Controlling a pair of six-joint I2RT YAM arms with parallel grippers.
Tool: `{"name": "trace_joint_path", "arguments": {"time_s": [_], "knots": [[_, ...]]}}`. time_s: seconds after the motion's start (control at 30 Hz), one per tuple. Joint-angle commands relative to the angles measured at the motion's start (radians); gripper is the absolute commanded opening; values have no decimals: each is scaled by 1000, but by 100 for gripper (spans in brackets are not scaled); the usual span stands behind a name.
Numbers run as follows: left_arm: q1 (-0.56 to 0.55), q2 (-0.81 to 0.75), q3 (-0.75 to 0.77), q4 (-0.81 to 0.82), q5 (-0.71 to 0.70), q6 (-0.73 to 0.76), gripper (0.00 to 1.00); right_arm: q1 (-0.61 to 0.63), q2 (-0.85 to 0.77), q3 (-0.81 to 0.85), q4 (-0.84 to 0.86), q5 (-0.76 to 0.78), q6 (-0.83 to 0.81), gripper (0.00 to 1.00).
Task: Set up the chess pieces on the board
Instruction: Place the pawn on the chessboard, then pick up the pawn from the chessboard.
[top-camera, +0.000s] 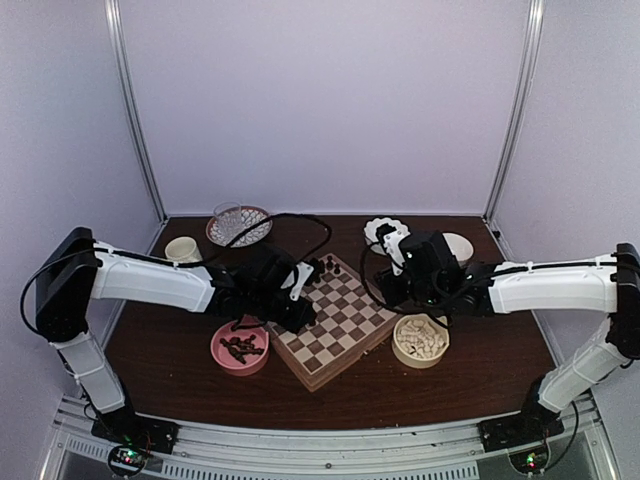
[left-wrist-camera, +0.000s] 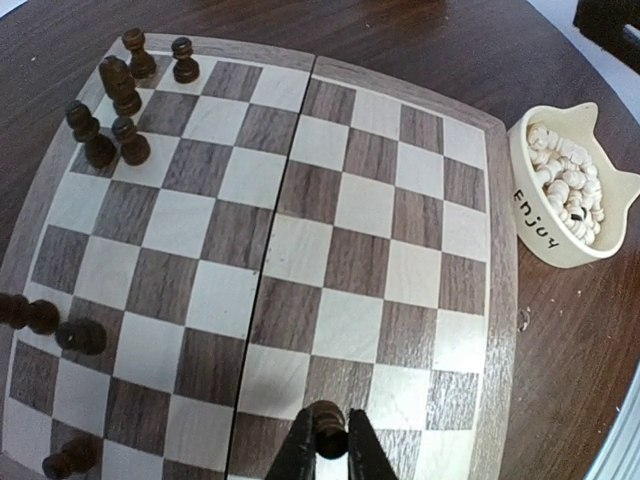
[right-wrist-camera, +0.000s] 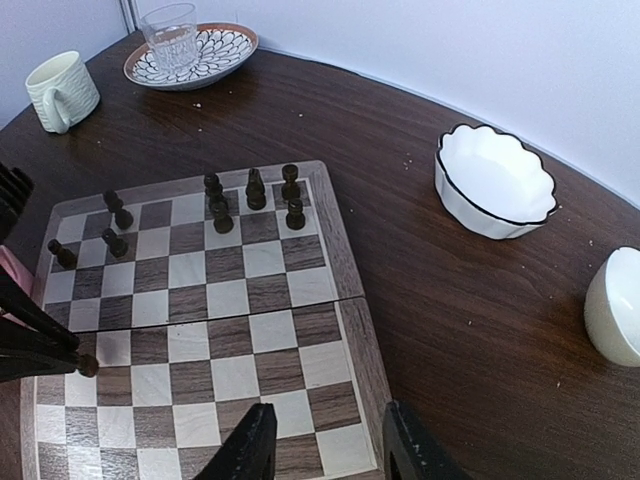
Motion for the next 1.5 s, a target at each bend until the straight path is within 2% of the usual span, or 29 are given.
{"name": "trace_joint_path", "arguments": {"time_s": [0.0, 0.17, 0.33, 0.43, 0.67, 0.9, 1.17, 1.47], "knots": [[-15, 73, 55, 87, -58, 41, 11, -5, -51, -36, 34, -25, 13, 39], [-18, 126, 75, 87, -68, 51, 17, -4, -60, -65, 107, -127, -12, 41], [-19, 110, 71, 77, -75, 46, 41, -3, -50, -75, 143, -194, -33, 46], [-22, 46, 43, 89, -57, 60, 48, -2, -35, -75, 156, -239, -47, 46], [-29, -193, -127, 189, -233, 120, 50, 31, 30, -44, 163, -304, -71, 49], [20, -363, -263, 230, -421, 60, 49, 105, 143, 48, 120, -309, -98, 48], [33, -364, -276, 208, -632, 22, 53, 129, 275, 151, 64, -332, -85, 45], [32, -378, -292, 225, -638, 31, 55, 133, 406, 260, -9, -341, -83, 42]]}}
